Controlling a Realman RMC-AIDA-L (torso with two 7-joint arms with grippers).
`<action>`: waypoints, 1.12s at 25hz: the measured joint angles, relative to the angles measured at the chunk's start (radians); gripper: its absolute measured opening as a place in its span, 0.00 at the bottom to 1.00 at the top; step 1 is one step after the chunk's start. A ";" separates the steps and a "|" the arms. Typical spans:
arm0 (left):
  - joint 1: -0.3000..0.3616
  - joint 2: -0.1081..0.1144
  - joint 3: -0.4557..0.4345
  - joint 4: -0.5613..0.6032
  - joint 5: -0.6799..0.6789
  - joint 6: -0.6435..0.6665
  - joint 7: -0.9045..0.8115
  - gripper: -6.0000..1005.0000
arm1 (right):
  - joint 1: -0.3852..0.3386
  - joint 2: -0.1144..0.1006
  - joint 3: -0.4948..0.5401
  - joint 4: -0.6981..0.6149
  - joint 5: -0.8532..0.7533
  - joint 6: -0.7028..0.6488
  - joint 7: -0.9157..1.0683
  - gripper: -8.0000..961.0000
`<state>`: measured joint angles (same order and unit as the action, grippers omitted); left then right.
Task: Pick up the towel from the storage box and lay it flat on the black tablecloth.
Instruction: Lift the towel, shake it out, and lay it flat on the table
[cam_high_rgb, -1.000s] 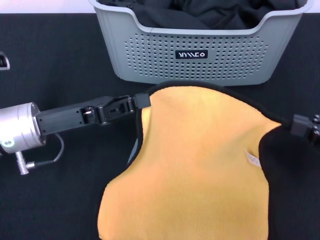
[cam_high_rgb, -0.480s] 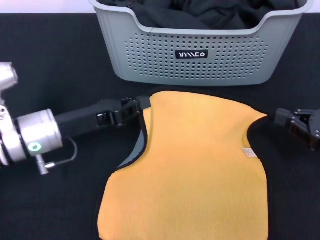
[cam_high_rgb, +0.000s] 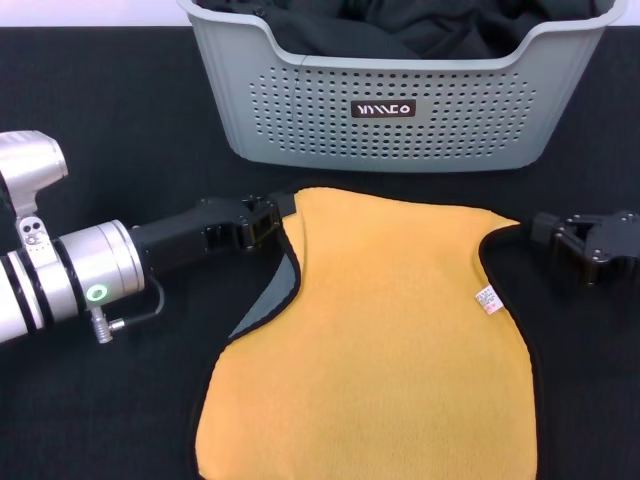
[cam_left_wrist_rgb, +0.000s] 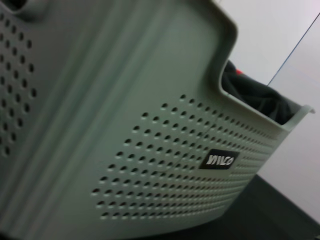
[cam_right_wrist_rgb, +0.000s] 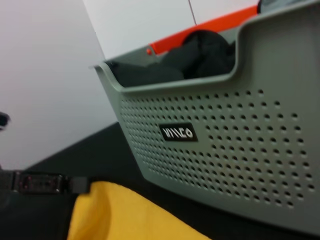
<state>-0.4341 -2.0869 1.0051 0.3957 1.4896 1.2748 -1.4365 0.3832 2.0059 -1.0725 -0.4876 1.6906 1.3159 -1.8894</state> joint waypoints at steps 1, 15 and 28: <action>0.000 0.000 0.000 0.000 0.000 -0.006 0.011 0.03 | 0.007 0.003 -0.013 0.004 0.000 -0.031 -0.005 0.09; -0.021 0.002 0.001 0.063 0.024 -0.014 0.159 0.03 | 0.020 0.007 -0.034 0.002 0.000 -0.073 -0.040 0.10; -0.069 0.004 -0.005 0.078 0.114 -0.020 0.253 0.03 | 0.062 -0.002 -0.041 -0.016 -0.051 -0.077 -0.055 0.10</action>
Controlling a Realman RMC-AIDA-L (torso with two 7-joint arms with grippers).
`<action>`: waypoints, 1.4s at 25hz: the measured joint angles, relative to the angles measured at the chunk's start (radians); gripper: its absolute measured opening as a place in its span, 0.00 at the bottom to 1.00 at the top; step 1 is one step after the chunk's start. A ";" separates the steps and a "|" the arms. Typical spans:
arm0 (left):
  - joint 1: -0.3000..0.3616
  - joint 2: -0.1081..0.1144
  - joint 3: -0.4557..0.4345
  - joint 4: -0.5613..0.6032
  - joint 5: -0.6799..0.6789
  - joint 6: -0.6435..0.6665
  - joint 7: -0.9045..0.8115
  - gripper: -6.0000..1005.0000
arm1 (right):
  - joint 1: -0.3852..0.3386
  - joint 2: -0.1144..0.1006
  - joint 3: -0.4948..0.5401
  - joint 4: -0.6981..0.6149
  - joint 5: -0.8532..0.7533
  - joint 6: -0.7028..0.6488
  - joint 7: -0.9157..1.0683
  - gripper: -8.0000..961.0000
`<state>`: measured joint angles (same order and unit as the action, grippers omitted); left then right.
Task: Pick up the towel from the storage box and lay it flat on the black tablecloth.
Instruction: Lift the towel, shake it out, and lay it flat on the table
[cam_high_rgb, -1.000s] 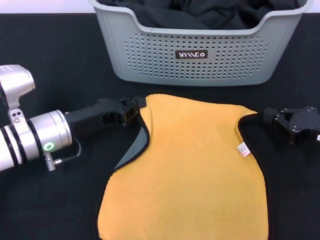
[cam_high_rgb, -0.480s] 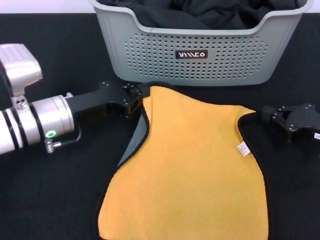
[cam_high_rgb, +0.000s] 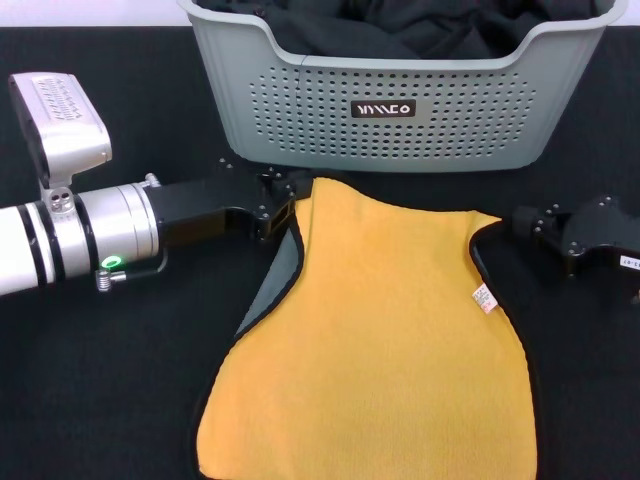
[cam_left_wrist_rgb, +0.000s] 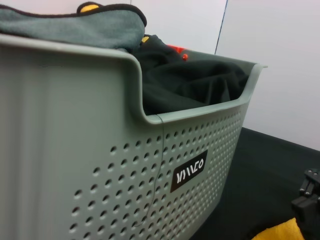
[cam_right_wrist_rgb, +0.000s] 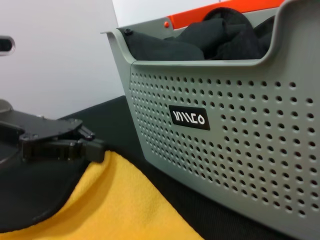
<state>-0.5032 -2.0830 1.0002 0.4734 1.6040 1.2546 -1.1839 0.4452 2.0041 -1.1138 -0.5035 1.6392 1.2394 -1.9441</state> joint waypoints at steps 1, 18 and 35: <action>0.000 0.000 0.000 0.000 0.000 0.000 0.000 0.03 | 0.004 -0.002 0.001 -0.003 -0.009 0.000 0.003 0.10; -0.003 0.017 0.005 0.027 0.014 -0.031 0.002 0.03 | 0.037 -0.045 0.008 -0.105 -0.184 -0.005 0.114 0.11; 0.000 0.007 0.005 0.027 0.044 -0.052 0.012 0.03 | 0.050 -0.044 0.009 -0.202 -0.289 -0.035 0.108 0.12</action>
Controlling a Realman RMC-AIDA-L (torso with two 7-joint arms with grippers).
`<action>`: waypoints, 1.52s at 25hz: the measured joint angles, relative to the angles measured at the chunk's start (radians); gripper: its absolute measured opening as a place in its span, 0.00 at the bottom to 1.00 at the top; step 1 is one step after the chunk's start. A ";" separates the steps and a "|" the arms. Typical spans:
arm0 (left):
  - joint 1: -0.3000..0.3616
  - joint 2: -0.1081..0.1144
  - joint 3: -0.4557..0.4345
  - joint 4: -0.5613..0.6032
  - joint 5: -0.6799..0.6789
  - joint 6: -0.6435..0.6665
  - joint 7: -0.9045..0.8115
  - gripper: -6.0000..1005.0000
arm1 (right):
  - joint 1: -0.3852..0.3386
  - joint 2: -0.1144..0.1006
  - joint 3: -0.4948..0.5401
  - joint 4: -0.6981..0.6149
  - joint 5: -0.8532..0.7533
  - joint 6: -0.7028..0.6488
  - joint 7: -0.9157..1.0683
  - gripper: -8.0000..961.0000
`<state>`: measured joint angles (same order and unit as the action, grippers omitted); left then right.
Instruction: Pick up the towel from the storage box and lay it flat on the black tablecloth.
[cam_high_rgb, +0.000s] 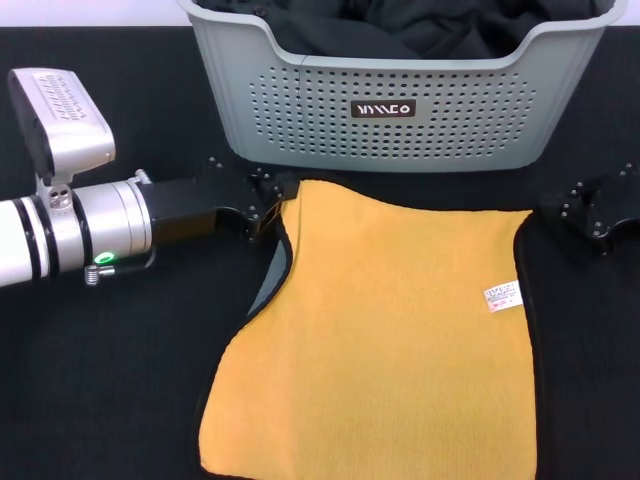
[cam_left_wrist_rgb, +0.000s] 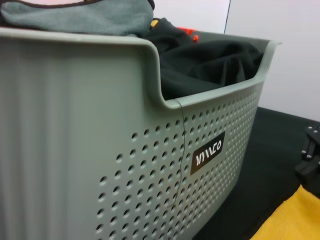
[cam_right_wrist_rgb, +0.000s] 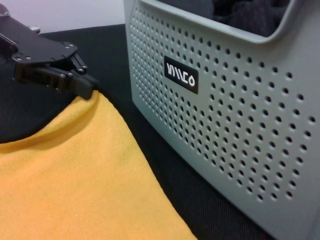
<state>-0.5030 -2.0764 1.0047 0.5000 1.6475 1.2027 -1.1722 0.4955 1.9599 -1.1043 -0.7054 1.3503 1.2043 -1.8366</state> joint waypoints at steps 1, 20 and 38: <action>-0.001 0.000 0.000 0.000 0.008 -0.009 0.015 0.03 | 0.000 0.001 -0.001 -0.001 -0.004 -0.001 -0.001 0.13; -0.004 -0.014 0.003 0.077 0.093 -0.100 0.177 0.03 | 0.006 0.014 -0.001 -0.006 -0.025 -0.039 -0.003 0.14; 0.007 -0.019 0.038 0.068 0.096 -0.180 0.188 0.20 | -0.044 0.016 0.001 -0.056 -0.018 -0.045 0.112 0.38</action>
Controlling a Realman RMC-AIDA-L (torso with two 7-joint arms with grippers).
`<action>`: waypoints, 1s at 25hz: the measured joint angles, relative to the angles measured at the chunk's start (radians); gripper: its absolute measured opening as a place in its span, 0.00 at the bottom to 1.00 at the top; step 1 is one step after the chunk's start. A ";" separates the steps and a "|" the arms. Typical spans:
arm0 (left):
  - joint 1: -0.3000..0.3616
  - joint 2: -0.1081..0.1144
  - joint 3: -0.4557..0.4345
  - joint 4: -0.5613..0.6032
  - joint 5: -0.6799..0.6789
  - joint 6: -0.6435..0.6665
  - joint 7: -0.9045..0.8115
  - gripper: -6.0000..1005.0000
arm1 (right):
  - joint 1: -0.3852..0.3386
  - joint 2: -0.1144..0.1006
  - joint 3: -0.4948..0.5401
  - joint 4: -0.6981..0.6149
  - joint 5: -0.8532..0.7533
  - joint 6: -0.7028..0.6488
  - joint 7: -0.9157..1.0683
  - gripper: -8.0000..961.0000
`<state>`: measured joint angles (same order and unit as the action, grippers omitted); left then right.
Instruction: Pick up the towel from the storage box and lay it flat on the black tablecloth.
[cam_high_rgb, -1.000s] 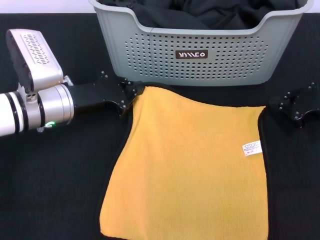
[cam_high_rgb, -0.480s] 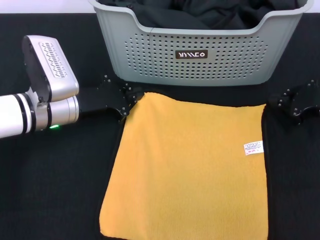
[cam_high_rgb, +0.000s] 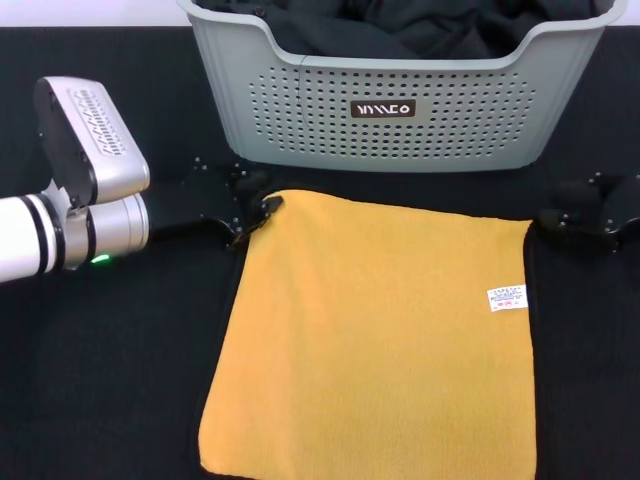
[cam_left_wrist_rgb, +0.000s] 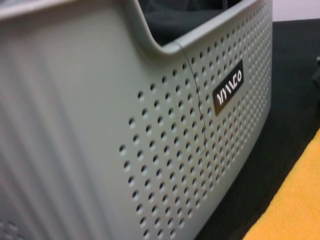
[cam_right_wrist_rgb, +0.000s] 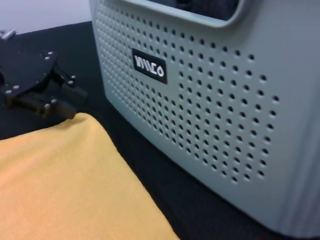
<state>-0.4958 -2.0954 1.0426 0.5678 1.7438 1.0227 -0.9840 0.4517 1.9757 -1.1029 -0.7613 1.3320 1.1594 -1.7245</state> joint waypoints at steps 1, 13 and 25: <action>0.014 -0.001 0.000 0.004 -0.001 0.000 -0.001 0.22 | -0.008 -0.001 0.000 -0.011 0.000 0.001 0.010 0.41; 0.068 0.018 -0.004 0.071 0.002 0.223 -0.275 0.66 | -0.080 0.030 0.128 -0.098 0.049 0.219 0.009 0.76; 0.097 0.009 -0.024 0.150 -0.120 0.740 -0.366 0.77 | -0.082 0.033 0.097 -0.149 0.238 0.617 0.007 0.92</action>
<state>-0.3983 -2.0860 1.0186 0.7180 1.6238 1.7628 -1.3497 0.3694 2.0082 -1.0062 -0.9105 1.5699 1.7768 -1.7170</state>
